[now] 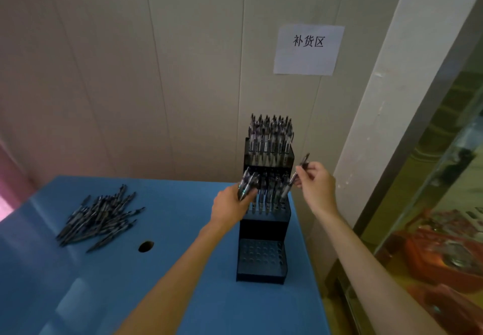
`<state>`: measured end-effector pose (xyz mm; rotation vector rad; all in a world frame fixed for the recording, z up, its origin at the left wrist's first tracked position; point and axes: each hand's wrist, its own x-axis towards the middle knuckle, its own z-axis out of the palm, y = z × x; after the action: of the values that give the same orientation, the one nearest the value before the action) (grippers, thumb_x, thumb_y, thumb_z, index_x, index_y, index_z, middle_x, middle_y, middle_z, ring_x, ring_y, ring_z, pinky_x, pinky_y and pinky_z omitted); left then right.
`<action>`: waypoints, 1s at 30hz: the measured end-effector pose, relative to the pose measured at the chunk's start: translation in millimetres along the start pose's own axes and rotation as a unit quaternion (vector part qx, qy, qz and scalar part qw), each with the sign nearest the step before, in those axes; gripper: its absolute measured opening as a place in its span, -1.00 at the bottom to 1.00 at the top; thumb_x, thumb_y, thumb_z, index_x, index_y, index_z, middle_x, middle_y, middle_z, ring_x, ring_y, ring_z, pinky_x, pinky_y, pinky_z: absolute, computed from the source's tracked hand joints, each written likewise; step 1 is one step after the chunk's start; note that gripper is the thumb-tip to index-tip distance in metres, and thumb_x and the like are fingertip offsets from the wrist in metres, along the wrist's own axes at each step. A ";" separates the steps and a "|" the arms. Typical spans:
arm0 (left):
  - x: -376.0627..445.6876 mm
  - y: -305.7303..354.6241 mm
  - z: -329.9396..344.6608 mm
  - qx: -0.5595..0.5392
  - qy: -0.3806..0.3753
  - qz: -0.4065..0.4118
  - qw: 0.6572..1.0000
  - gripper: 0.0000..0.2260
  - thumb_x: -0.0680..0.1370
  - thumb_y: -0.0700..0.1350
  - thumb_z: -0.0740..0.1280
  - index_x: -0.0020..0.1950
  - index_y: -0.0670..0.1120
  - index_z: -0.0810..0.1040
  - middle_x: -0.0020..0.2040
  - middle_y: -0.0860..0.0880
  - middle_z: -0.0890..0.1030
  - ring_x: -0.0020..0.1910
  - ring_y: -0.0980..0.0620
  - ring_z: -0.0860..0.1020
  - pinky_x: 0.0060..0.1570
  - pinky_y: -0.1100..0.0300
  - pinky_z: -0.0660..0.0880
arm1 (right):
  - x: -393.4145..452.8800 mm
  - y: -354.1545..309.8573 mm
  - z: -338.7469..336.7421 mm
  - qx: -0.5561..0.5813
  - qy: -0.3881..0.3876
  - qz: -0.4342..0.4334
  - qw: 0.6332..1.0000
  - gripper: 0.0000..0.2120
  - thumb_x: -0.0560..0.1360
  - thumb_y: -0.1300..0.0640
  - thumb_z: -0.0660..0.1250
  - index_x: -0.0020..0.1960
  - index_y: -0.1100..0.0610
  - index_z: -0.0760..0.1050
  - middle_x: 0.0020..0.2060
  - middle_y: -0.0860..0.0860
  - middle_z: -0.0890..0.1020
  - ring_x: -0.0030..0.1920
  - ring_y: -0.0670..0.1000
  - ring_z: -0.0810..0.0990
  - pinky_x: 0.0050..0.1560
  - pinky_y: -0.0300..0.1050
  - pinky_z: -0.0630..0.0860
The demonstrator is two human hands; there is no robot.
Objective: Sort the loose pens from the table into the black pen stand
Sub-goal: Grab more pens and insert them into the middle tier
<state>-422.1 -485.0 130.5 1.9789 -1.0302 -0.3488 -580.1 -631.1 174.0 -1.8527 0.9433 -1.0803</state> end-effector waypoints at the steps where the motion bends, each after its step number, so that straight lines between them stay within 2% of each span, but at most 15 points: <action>1: 0.0 0.3 -0.9 -0.002 0.012 0.006 1.000 -0.74 0.59 0.19 0.33 -0.16 0.03 0.51 -0.44 0.00 0.48 -0.48 0.00 0.46 -0.48 0.09 0.39 | 2.2 5.4 -3.6 -0.024 -0.003 -0.012 1.000 -0.90 0.60 0.13 0.31 0.02 0.17 0.53 -0.21 -0.02 0.66 -0.21 -0.09 0.67 -0.09 -0.11 0.64; 3: 1.3 1.3 -1.1 -0.011 0.031 0.008 0.999 -0.80 0.58 0.13 0.37 -0.16 0.06 0.52 -0.44 0.03 0.47 -0.50 0.07 0.38 -0.48 0.17 0.31 | 5.0 15.7 -7.4 -0.047 -0.006 -0.027 0.999 -0.90 0.58 0.14 0.34 -0.01 0.19 0.53 -0.22 -0.02 0.66 -0.22 -0.07 0.67 -0.11 -0.06 0.66; 5: 3.0 1.3 1.0 -0.023 0.042 -0.008 0.999 -0.83 0.57 0.03 0.40 -0.18 0.04 0.50 -0.43 0.03 0.47 -0.49 0.06 0.37 -0.45 0.15 0.33 | 5.1 21.7 -7.7 -0.056 -0.010 -0.038 0.998 -0.90 0.56 0.16 0.37 -0.03 0.20 0.53 -0.23 -0.01 0.66 -0.22 -0.09 0.68 -0.12 -0.06 0.67; 9: 4.7 3.2 3.4 -0.044 0.045 -0.043 0.997 -0.75 0.54 -0.11 0.37 -0.30 -0.04 0.39 -0.46 0.04 0.41 -0.49 0.05 0.33 -0.41 0.14 0.30 | 5.7 26.7 -2.8 -0.052 -0.016 -0.052 0.997 -0.90 0.55 0.18 0.39 -0.05 0.22 0.54 -0.25 0.00 0.67 -0.24 -0.10 0.68 -0.13 -0.06 0.67; 14: 4.8 2.1 2.1 -0.048 0.043 -0.049 0.997 -0.73 0.52 -0.13 0.35 -0.32 -0.04 0.33 -0.48 0.05 0.37 -0.50 0.05 0.30 -0.40 0.13 0.27 | 9.6 30.3 8.0 -0.072 -0.034 -0.065 0.995 -0.93 0.54 0.21 0.40 -0.09 0.15 0.53 -0.25 0.01 0.67 -0.23 -0.07 0.69 -0.12 -0.04 0.68; 17: 4.6 -1.9 -0.2 -0.044 0.035 -0.055 0.997 -0.73 0.50 -0.15 0.35 -0.32 -0.04 0.31 -0.48 0.05 0.34 -0.50 0.06 0.26 -0.40 0.14 0.24 | 11.1 30.7 12.5 -0.098 -0.049 -0.079 0.991 -0.93 0.53 0.20 0.42 -0.08 0.18 0.55 -0.27 0.01 0.67 -0.25 -0.08 0.68 -0.14 -0.05 0.67; 22: 5.4 -8.6 -5.1 -0.041 0.031 -0.057 0.997 -0.73 0.48 -0.16 0.36 -0.30 -0.05 0.28 -0.45 0.00 0.32 -0.46 0.02 0.26 -0.39 0.10 0.24 | 14.5 36.6 17.1 -0.129 -0.052 -0.087 0.986 -0.89 0.51 0.16 0.45 -0.03 0.20 0.60 -0.23 0.03 0.69 -0.23 -0.07 0.68 -0.12 -0.12 0.67; 26: 5.3 -12.0 -5.5 -0.040 0.037 -0.052 0.997 -0.70 0.49 -0.17 0.36 -0.32 -0.03 0.26 -0.46 0.02 0.32 -0.47 0.03 0.26 -0.38 0.10 0.24 | 15.3 36.0 18.7 -0.154 -0.080 -0.070 0.982 -0.91 0.50 0.17 0.46 -0.07 0.19 0.61 -0.26 0.03 0.68 -0.24 -0.07 0.67 -0.13 -0.21 0.62; 30: 5.8 -10.9 -3.0 -0.041 0.038 -0.050 0.997 -0.68 0.49 -0.19 0.36 -0.34 -0.01 0.26 -0.47 0.03 0.32 -0.49 0.06 0.24 -0.38 0.13 0.23 | 7.3 45.3 23.9 -0.189 -0.127 -0.040 0.973 -0.85 0.49 0.17 0.48 -0.20 0.21 0.60 -0.34 0.07 0.66 -0.28 -0.01 0.67 -0.13 -0.09 0.64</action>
<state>-410.9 -484.6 124.4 1.9581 -0.8572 -0.3623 -565.3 -650.6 128.5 -2.2924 0.9772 -0.7168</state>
